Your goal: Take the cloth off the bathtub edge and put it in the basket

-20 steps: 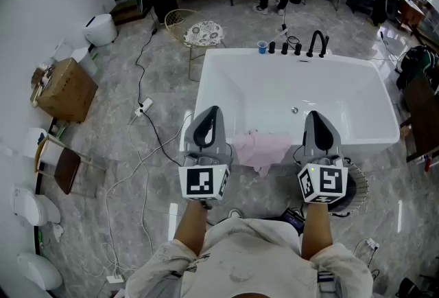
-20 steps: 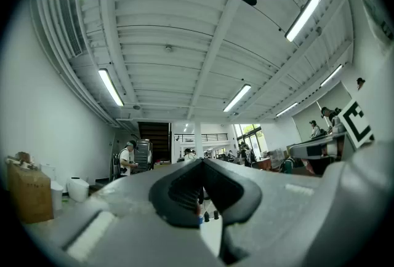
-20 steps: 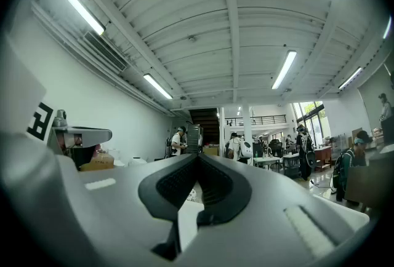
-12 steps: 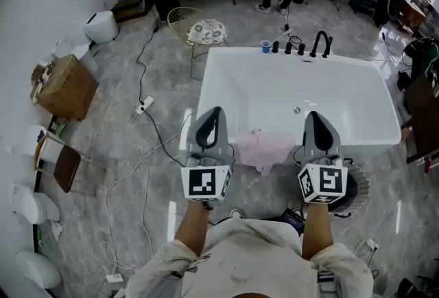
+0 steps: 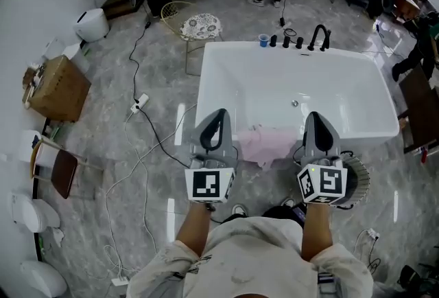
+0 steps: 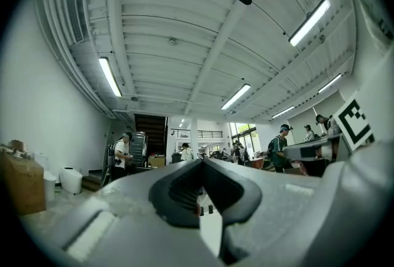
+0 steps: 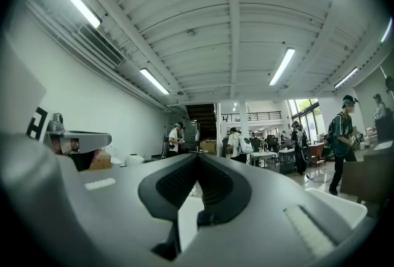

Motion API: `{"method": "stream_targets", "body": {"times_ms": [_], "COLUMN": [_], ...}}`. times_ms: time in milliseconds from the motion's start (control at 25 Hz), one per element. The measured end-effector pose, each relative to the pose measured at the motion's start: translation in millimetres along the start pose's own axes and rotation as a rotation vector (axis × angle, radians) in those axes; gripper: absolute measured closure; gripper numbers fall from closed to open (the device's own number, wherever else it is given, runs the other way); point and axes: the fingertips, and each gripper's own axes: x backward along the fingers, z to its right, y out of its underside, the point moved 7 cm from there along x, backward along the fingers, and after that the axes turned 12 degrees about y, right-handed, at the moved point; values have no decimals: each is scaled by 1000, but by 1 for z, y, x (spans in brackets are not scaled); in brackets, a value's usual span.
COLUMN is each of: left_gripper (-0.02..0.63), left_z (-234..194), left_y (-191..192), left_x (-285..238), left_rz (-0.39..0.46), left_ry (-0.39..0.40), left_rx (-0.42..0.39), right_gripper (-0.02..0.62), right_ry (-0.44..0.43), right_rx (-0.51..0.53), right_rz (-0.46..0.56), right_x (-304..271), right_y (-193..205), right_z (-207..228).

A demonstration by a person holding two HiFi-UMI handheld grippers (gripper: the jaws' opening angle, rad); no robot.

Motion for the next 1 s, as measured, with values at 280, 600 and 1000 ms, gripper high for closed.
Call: {"method": "stream_targets", "body": {"times_ms": [280,600,1000], "left_gripper": [604,606,604], "left_z": [5,11,32], "left_y": [12,18,27], "left_x": [-33,-113,-219], "left_rz": [-12,-12,-24], "left_ry": [31,30,-25], "left_rx": [15,9,-4], "right_gripper": [592,592,592], "right_ry": [14,-1,-36], "right_rx": [1,-28,-56], "right_rz": [-35,-30,-57], "right_x": [-18,-85,-170], "right_y": [14,18,34], "right_z": [18,62,146]}}
